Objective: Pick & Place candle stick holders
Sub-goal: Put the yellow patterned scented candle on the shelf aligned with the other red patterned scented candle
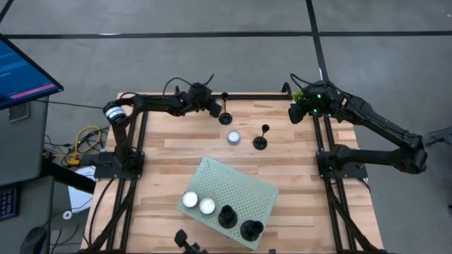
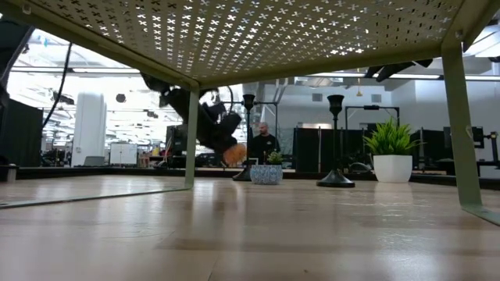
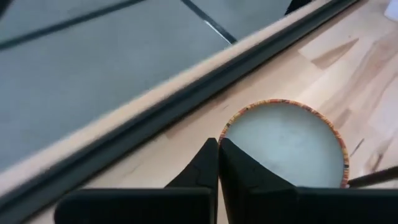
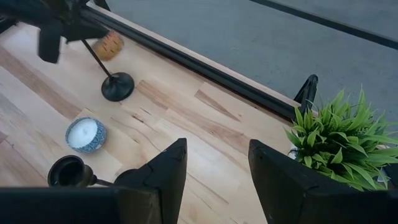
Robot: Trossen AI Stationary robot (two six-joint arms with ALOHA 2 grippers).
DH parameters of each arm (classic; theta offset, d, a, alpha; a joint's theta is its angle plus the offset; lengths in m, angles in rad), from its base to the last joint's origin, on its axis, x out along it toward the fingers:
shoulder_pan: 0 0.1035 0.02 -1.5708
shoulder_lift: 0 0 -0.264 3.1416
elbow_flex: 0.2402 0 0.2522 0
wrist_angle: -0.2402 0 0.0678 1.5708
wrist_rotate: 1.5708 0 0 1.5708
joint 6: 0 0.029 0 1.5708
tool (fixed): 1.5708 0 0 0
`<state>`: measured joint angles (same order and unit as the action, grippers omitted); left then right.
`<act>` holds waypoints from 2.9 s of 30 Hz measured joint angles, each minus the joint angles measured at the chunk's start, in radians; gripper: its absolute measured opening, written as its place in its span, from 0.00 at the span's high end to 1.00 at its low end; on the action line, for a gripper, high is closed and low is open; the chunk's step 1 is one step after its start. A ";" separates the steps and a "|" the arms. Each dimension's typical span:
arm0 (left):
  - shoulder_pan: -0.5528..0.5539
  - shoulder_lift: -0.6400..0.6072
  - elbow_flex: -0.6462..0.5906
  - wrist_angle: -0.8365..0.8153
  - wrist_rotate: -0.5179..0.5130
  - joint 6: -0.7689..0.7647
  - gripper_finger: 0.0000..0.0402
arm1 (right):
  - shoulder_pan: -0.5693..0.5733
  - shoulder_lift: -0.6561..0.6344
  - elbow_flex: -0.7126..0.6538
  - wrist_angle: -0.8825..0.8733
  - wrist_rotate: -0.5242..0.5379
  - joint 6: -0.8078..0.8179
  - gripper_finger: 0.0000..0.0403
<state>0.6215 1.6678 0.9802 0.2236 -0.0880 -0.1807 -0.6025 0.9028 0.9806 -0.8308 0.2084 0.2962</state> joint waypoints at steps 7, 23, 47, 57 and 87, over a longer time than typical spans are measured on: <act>0.000 -0.172 0.000 -0.231 -0.048 0.039 1.00 | 0.000 0.000 0.000 0.001 0.000 0.000 0.59; -0.179 -0.731 0.000 -0.786 -0.086 -0.085 1.00 | 0.001 0.000 0.000 0.010 -0.001 0.000 0.59; -0.904 -0.661 0.015 -0.801 -0.126 -0.330 1.00 | 0.001 0.000 0.000 0.009 -0.001 0.000 0.59; -0.957 -0.576 0.117 -0.950 -0.156 -0.327 1.00 | 0.001 0.000 0.000 0.009 -0.001 0.000 0.59; -0.969 -0.530 0.149 -1.014 -0.147 -0.272 0.86 | 0.001 0.000 0.000 0.002 -0.002 0.000 0.59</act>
<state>-0.3479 1.1374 1.1290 -0.7906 -0.2352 -0.4527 -0.6014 0.9025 0.9810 -0.8283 0.2066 0.2966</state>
